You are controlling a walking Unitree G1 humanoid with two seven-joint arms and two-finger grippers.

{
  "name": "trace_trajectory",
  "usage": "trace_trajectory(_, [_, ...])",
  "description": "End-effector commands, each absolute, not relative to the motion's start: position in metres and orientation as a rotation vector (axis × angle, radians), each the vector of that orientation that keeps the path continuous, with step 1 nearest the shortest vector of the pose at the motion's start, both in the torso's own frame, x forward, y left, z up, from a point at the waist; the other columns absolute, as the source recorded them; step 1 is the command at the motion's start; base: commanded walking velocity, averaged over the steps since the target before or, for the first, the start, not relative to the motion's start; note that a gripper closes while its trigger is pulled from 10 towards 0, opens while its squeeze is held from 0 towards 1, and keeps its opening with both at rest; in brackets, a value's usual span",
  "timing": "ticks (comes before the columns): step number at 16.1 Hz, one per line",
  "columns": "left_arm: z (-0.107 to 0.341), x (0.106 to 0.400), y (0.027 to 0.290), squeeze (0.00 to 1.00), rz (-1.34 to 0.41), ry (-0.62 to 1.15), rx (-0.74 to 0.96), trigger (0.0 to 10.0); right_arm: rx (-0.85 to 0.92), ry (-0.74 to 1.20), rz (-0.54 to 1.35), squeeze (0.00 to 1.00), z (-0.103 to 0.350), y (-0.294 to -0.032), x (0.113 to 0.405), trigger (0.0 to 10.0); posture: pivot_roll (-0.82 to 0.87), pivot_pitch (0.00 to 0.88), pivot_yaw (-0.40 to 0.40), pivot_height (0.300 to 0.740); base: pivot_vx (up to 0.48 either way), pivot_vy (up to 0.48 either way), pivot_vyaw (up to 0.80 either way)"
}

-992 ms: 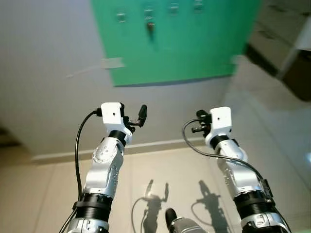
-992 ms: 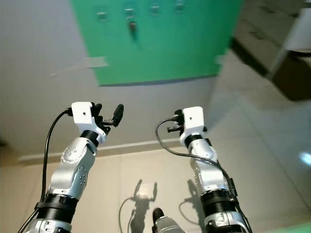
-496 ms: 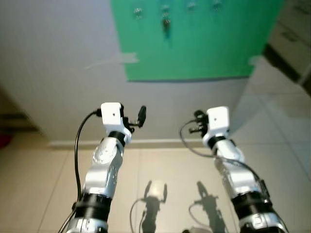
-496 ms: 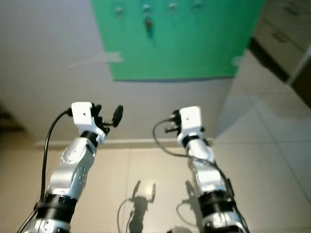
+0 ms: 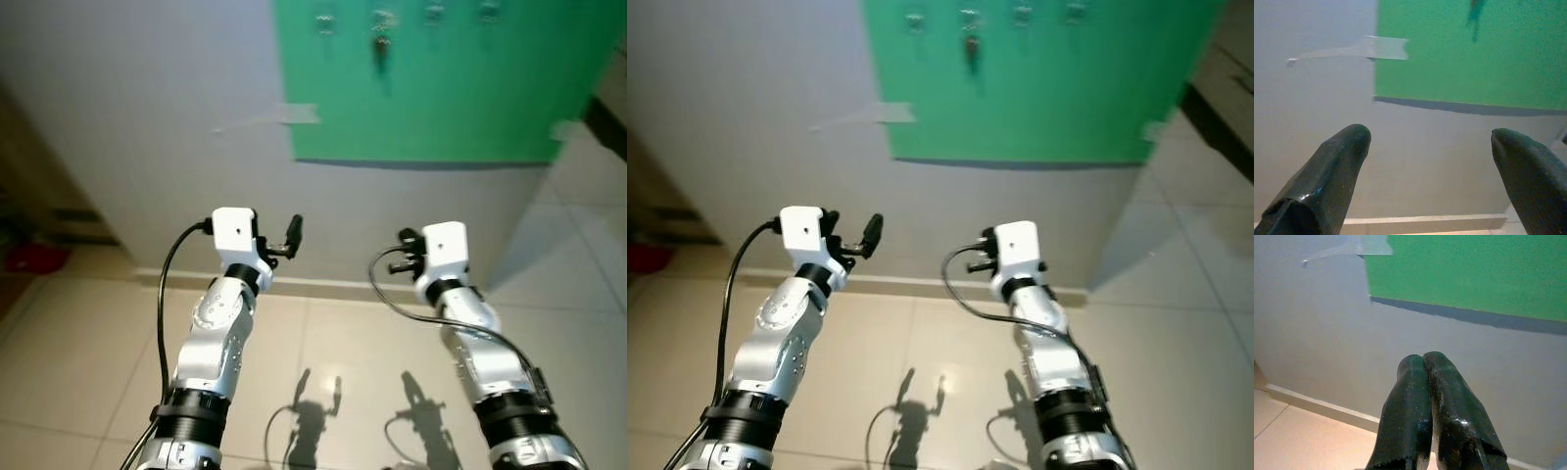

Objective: Hang keys on a hook

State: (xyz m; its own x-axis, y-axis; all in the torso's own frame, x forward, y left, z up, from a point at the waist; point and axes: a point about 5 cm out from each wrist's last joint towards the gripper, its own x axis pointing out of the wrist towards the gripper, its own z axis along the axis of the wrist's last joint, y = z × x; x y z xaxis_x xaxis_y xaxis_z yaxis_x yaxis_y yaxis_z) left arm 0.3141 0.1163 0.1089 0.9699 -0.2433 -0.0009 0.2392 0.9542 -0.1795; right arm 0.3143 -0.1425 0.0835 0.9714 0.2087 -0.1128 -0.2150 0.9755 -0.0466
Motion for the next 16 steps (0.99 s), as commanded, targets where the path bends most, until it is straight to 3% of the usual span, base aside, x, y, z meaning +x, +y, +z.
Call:
trace_trajectory(1, [0.1064, 0.3144, 0.1227, 0.00, -0.221, 0.035, -0.169, 10.0, -0.044, 0.097, 0.241, 0.00, 0.0871, -0.1344, 0.3145, 10.0, -0.10, 0.000, 0.082, 0.740, 0.000, 0.480, 0.00])
trace_trajectory(6, [0.1081, 0.3165, 0.1217, 0.00, -0.220, 0.029, -0.189, 10.0, -0.044, 0.101, 0.239, 0.00, 0.0872, -0.1362, 0.3141, 10.0, -0.11, 0.000, 0.087, 0.740, 0.000, 0.455, 0.00])
trace_trajectory(10, [0.1065, 0.3162, 0.1194, 0.00, -0.220, 0.038, -0.170, 10.0, -0.031, 0.109, 0.231, 0.00, 0.0869, -0.1376, 0.3125, 10.0, -0.12, 0.000, 0.091, 0.740, 0.000, 0.000, 0.00])
trace_trajectory(16, [0.1059, 0.3170, 0.1184, 0.00, -0.228, 0.039, -0.178, 10.0, -0.035, 0.120, 0.229, 0.00, 0.0856, -0.1377, 0.3104, 10.0, -0.13, 0.000, 0.091, 0.740, 0.000, 0.000, -0.76])
